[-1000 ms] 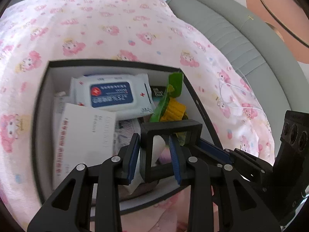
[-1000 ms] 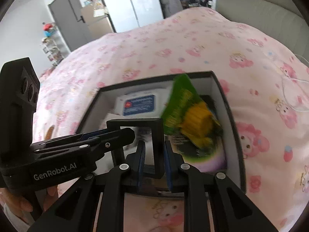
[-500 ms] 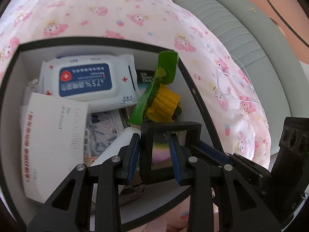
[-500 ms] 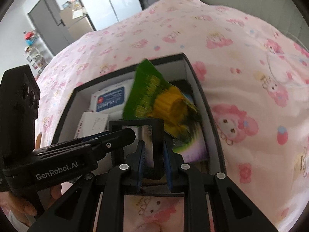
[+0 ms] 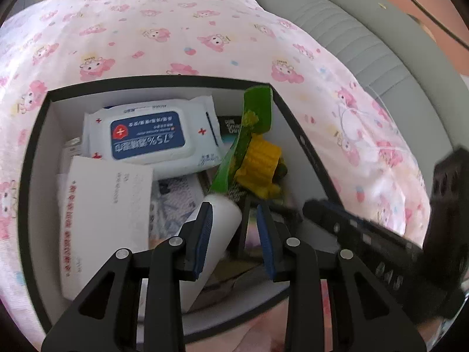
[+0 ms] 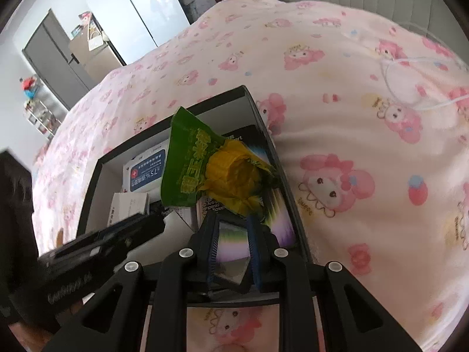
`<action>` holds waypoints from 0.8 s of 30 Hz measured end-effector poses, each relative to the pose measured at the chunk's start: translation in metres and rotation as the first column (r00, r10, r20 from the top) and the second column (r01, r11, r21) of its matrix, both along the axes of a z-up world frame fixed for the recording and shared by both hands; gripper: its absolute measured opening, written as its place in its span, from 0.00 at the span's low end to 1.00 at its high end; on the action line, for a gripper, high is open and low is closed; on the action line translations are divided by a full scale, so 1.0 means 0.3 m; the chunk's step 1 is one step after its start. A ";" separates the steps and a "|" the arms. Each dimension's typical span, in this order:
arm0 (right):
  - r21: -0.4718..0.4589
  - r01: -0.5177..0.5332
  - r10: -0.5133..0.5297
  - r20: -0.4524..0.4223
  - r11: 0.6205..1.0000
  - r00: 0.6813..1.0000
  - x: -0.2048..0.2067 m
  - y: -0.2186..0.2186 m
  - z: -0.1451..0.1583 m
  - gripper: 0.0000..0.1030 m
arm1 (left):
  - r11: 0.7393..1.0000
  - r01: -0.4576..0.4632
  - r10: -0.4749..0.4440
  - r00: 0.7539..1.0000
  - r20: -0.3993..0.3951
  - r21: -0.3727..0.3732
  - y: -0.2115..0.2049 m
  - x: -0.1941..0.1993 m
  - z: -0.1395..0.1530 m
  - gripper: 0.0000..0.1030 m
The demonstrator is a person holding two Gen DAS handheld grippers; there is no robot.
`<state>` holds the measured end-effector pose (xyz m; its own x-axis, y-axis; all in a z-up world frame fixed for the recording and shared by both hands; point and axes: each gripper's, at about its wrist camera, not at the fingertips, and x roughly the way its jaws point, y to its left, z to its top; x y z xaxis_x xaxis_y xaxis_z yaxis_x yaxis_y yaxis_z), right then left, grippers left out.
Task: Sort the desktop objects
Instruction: 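Carry the photo frame over the shoebox and lower it inside with the left gripper, then open the left gripper to release the frame into the shoebox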
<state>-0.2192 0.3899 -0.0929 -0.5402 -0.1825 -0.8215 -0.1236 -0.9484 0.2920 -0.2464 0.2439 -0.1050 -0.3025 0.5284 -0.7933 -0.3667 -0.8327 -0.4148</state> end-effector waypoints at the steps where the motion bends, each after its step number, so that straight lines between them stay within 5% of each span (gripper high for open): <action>1: -0.011 -0.006 0.006 0.007 1.000 1.000 0.000 -0.001 -0.003 0.17 | 1.000 0.009 -0.009 1.000 -0.004 -0.021 -0.003 0.011 0.000 0.29; 10: -0.022 -0.083 0.084 0.026 0.996 0.996 -0.011 -0.057 -0.016 0.17 | 0.983 0.002 0.002 1.000 0.021 -0.184 -0.053 0.023 -0.013 0.31; 24: -0.039 -0.126 0.127 0.041 0.991 0.991 -0.012 -0.098 -0.024 0.17 | 0.990 0.011 0.008 0.991 0.136 -0.139 -0.164 0.060 -0.065 0.40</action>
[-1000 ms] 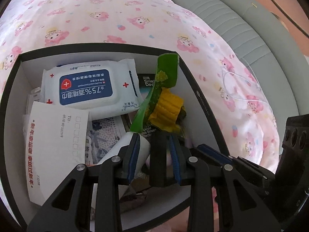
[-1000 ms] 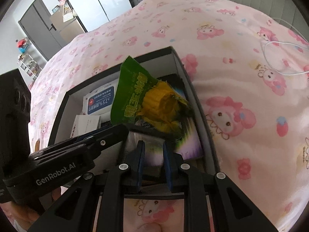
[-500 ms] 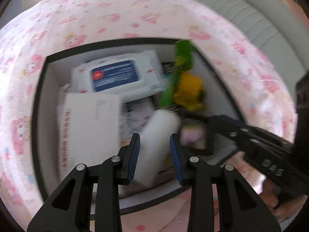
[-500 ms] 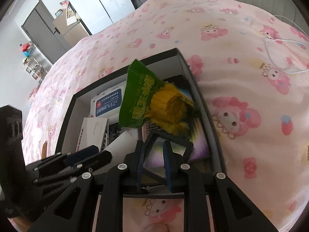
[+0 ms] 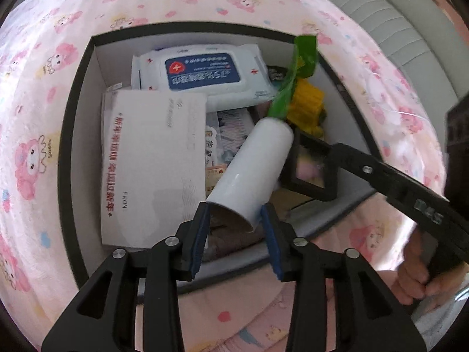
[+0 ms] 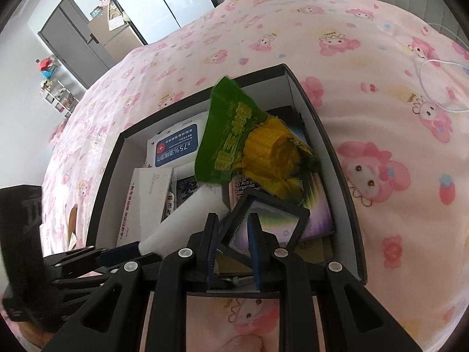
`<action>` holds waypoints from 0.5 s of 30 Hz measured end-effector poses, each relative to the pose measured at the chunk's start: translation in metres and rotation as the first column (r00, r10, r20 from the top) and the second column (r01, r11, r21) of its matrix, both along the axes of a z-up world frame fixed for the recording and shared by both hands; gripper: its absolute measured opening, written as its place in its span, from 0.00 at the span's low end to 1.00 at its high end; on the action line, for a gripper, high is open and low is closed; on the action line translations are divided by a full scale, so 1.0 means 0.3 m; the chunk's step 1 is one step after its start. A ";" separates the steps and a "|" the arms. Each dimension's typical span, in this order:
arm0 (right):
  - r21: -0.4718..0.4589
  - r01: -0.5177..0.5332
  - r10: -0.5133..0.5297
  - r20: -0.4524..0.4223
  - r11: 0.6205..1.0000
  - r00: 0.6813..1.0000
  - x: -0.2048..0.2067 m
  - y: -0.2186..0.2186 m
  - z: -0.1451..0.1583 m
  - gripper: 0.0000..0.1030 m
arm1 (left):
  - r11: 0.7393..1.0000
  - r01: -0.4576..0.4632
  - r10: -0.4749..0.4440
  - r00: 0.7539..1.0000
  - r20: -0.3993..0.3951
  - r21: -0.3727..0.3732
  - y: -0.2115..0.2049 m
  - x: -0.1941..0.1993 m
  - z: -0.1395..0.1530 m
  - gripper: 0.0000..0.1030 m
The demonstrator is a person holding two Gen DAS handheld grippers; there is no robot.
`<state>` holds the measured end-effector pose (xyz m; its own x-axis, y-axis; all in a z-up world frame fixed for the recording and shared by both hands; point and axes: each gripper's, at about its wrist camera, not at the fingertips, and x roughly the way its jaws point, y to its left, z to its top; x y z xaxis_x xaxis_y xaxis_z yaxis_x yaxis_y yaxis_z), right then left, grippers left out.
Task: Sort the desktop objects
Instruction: 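Open the left gripper to release the frame into the shoebox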
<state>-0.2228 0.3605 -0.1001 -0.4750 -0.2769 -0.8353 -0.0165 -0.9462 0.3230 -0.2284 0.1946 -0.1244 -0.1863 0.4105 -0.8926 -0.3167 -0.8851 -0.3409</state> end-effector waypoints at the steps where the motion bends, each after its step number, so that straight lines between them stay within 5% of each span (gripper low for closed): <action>1: 0.000 -0.005 0.005 0.002 1.000 1.000 -0.001 -0.003 -0.002 0.17 | 1.000 -0.006 0.006 1.000 0.000 -0.010 0.001 -0.003 -0.011 0.42; 11: 0.010 -0.045 0.044 0.010 0.999 0.999 -0.003 -0.039 -0.007 0.17 | 0.990 -0.119 0.108 0.985 -0.131 -0.078 -0.055 0.004 0.040 0.41; 15: 0.014 -0.087 0.087 0.010 0.996 0.996 0.004 -0.079 -0.007 0.17 | 0.992 -0.125 0.124 0.982 -0.141 0.005 -0.081 0.027 0.069 0.39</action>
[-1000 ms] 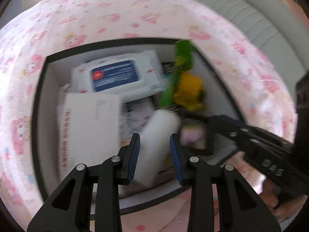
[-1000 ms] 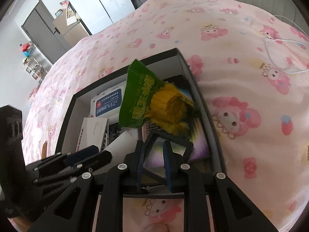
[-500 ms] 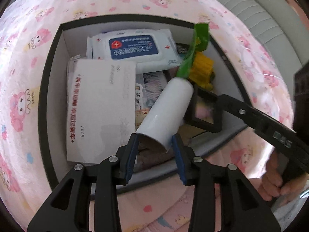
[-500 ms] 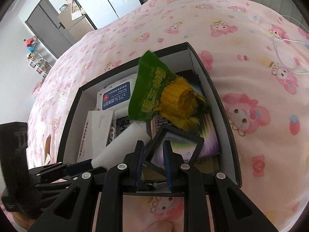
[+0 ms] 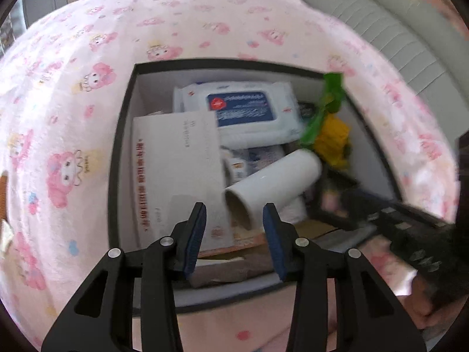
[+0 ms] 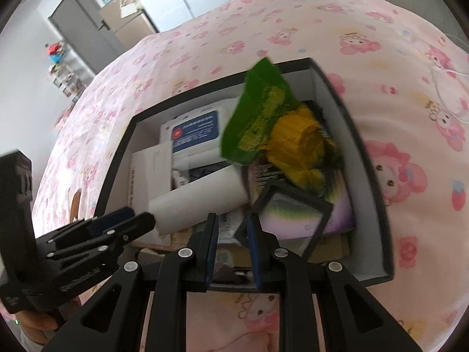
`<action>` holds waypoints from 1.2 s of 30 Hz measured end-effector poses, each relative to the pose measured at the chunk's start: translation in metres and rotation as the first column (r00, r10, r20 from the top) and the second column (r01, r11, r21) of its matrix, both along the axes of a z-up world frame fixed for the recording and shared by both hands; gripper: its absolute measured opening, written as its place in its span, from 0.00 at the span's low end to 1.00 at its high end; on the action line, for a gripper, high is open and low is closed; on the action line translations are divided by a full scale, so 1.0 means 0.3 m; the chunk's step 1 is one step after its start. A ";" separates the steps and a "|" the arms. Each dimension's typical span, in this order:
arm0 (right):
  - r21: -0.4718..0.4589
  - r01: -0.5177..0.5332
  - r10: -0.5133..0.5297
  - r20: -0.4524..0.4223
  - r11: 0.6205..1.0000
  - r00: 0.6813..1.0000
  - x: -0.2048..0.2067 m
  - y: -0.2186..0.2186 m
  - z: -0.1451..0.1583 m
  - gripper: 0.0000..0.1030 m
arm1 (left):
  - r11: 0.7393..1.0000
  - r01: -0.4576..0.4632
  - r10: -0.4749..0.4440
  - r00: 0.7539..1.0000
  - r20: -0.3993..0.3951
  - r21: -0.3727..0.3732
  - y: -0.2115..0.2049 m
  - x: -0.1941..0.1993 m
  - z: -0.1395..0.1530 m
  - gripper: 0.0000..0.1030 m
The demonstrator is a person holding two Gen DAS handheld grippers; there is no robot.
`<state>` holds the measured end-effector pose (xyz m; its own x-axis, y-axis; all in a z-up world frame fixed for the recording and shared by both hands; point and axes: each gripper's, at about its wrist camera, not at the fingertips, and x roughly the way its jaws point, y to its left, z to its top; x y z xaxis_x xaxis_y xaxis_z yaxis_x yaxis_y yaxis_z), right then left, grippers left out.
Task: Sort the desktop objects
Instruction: 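Open the left gripper to release the frame into the shoebox, then move the left tool back toward the wooden comb on the duvet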
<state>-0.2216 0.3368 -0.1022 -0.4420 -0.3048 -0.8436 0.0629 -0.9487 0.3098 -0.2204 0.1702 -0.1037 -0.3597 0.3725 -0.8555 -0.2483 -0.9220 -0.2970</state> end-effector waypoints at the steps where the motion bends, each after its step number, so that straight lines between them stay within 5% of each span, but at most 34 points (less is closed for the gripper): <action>1: -0.002 -0.015 0.015 -0.001 1.000 1.000 0.003 -0.012 0.000 0.17 | 0.999 0.001 -0.001 1.000 -0.002 0.040 -0.006 0.011 0.009 0.39; 5: 0.001 -0.042 0.042 -0.010 0.999 0.999 0.015 -0.046 0.005 0.17 | 0.994 -0.019 0.021 1.000 -0.014 0.111 -0.022 0.038 0.035 0.39; 17: -0.030 -0.073 0.069 -0.129 0.997 0.989 0.143 -0.126 0.125 0.17 | 0.986 -0.022 0.037 0.995 -0.088 0.165 -0.070 0.158 0.161 0.37; 29: -0.056 -0.128 0.116 -0.181 0.990 0.977 0.405 -0.311 0.224 0.18 | 0.991 -0.044 0.064 0.986 -0.152 0.129 -0.275 0.445 0.282 0.37; 36: -0.004 -0.189 0.182 -0.238 0.982 0.954 0.526 -0.443 0.313 0.34 | 0.983 -0.117 0.147 0.964 -0.223 0.142 -0.448 0.607 0.371 0.47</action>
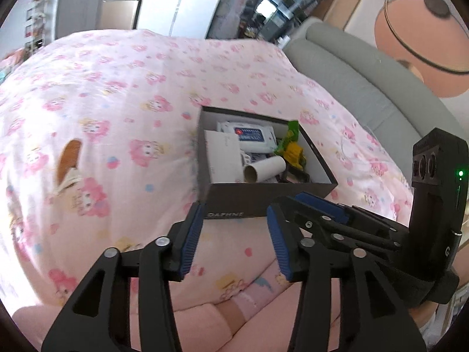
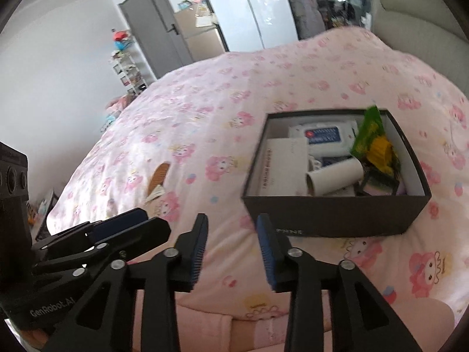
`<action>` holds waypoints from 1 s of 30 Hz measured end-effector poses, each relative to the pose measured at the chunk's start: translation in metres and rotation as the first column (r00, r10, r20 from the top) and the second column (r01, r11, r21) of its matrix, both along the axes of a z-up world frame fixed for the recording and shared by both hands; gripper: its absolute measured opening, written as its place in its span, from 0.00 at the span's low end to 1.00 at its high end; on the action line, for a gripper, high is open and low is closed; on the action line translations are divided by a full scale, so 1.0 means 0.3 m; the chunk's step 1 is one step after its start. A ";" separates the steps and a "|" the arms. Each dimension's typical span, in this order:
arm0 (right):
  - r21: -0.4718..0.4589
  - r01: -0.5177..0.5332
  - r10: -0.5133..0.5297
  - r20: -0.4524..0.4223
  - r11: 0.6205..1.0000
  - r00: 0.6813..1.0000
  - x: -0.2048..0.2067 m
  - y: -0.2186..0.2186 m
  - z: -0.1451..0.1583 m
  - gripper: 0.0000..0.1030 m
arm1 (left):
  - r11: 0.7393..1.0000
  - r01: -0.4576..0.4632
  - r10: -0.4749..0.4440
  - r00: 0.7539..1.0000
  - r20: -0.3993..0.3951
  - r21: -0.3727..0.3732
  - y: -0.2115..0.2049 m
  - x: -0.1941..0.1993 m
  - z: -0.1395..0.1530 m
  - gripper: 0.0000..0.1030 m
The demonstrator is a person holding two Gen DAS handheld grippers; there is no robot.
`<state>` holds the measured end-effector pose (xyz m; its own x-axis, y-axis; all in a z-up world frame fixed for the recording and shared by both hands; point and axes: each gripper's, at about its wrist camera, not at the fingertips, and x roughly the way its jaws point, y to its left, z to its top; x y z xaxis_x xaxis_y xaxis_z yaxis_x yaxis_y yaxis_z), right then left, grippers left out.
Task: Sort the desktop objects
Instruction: 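Move the left tool back toward the wooden comb on the duvet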
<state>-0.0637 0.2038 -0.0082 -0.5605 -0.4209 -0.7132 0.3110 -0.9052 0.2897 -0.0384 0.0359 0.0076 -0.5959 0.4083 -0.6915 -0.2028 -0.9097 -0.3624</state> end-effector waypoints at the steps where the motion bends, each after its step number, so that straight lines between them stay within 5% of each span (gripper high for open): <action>1: 0.006 -0.003 0.003 -0.008 1.000 1.000 0.013 -0.015 0.011 0.40 | 1.000 -0.010 0.010 1.000 -0.008 0.003 -0.021 0.018 0.010 0.48; 4: 0.014 -0.012 0.013 -0.027 1.000 1.000 0.043 -0.059 0.036 0.54 | 0.999 -0.053 0.053 0.998 -0.031 0.004 -0.092 0.073 0.038 0.52; 15: 0.026 -0.151 0.152 -0.042 0.988 0.987 0.141 -0.287 0.067 0.54 | 0.990 -0.144 0.144 0.988 -0.058 0.007 -0.318 0.219 0.062 0.53; 30: 0.112 -0.253 0.256 -0.013 0.961 0.967 0.109 -0.499 0.014 0.54 | 0.974 -0.221 0.222 0.975 -0.010 0.054 -0.500 0.198 -0.038 0.56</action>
<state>-0.0308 0.0540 -0.0041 -0.4642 -0.4735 -0.7485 0.5418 -0.8204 0.1830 0.0209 -0.1141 -0.0039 -0.6861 0.3003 -0.6626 -0.0048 -0.9127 -0.4087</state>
